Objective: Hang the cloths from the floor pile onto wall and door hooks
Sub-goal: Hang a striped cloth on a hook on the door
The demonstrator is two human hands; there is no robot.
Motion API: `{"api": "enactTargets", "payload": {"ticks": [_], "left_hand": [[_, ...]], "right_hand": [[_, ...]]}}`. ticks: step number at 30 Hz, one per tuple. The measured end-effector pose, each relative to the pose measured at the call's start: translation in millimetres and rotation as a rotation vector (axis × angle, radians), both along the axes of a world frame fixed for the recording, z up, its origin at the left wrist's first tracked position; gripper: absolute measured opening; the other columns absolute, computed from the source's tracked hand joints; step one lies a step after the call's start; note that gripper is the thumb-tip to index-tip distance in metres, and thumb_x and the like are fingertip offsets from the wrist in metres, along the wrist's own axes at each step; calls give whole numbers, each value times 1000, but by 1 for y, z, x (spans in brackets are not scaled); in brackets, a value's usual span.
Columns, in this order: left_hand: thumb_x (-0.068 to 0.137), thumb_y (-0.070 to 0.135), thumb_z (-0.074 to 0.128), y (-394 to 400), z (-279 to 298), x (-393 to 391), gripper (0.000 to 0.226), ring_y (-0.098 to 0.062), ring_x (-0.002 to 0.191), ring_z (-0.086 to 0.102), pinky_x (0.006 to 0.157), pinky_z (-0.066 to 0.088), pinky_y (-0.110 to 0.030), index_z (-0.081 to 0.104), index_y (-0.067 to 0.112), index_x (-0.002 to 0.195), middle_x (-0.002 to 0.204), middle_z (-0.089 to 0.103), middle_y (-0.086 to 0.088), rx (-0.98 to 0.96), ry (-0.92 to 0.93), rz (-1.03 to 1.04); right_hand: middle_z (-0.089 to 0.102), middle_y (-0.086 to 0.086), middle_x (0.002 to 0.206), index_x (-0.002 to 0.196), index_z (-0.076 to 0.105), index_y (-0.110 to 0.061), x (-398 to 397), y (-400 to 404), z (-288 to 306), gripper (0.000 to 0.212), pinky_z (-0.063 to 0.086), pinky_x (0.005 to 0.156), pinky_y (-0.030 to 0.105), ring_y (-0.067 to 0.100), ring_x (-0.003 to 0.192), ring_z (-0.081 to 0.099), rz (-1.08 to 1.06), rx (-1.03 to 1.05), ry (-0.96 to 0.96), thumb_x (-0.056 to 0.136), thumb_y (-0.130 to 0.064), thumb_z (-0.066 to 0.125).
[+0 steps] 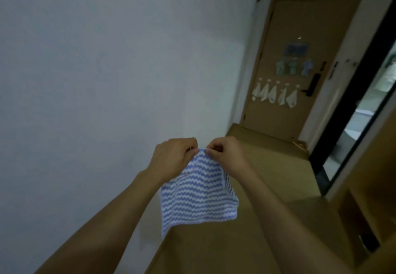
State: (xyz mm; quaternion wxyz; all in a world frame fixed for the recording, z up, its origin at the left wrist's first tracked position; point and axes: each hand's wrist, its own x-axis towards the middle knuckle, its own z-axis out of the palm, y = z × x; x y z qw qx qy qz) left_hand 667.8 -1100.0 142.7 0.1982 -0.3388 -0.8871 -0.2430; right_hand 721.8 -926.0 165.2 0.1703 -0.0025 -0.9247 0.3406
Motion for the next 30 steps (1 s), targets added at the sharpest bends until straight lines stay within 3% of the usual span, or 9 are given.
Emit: {"api": "enactTargets", "payload": {"ticks": [4,7,11,15,23,30], "left_hand": [[98,43,43,39,9,-56,21,-12,71,55,58,38,-29,54,29,86,81,60,11,-36,37,-99],[98,43,44,70,13,-91,21,-17,68,56,56,37,-29,53,27,88,76,61,7,-55,76,-153],[98,42,44,113,10,-134,19,-17,69,57,57,40,-30,53,27,91,77,63,7,-82,129,-166],[97,42,45,162,4,-175,19,-14,66,54,55,37,-29,55,27,89,77,64,7,-80,147,-178],[98,44,45,284,7,-260,26,-12,60,50,53,33,-27,57,24,87,71,60,7,-60,166,-175],[98,40,45,398,20,-344,21,-14,65,54,57,40,-29,56,24,90,73,58,8,-45,83,-209]], "right_hand": [[65,-8,69,71,68,-22,-35,28,9,16,40,60,19,5,66,59,-103,-19,32,86,-17,68],[57,-13,61,68,62,-25,-58,52,13,21,30,51,11,-4,58,49,-204,12,36,87,-19,68],[61,-9,69,74,70,-22,-91,88,11,12,35,57,19,4,65,54,-293,19,42,86,-20,69],[63,-12,71,76,72,-23,-122,132,3,9,34,56,14,0,65,54,-357,-1,40,86,-23,70],[65,-10,73,69,64,-30,-209,254,4,19,38,61,20,5,71,58,-393,30,54,86,-24,69],[61,-13,70,70,66,-27,-294,367,12,18,34,54,10,0,66,55,-394,32,84,87,-20,67]]}}
